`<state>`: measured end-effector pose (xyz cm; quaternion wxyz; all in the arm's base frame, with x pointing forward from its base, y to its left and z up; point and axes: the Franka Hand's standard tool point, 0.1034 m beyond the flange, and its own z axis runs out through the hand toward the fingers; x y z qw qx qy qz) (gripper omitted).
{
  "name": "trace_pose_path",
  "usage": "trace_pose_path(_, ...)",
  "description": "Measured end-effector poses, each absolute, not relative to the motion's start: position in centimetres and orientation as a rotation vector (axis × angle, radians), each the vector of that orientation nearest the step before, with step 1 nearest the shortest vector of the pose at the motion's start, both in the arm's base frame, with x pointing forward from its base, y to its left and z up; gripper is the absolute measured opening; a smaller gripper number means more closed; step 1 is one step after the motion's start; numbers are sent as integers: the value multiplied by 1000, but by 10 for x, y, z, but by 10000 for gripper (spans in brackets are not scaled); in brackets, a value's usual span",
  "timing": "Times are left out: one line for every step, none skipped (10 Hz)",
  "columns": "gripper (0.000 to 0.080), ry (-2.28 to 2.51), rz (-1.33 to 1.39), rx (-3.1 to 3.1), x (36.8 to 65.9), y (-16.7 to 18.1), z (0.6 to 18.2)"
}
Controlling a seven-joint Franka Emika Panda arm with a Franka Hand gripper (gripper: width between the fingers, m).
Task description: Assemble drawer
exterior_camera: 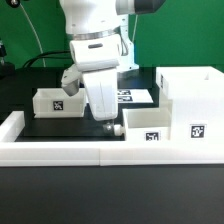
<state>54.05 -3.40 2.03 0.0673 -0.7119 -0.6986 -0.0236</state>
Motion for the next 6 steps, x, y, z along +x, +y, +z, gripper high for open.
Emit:
trace_pose_path(649,-2086,-67,-2165,541,-29,21)
trace_pose_path(649,-2070,-60,-2185,542,-25,21)
trace_pose_path(649,-2043,-57,-2211,543,-24,21)
trace_pose_path(649,-2021,-55,-2230,543,-21,21)
trace_pose_path(649,-1990,-51,-2258,543,-20,21)
trace_pose_path(649,-1967,-47,-2280,543,-19,21)
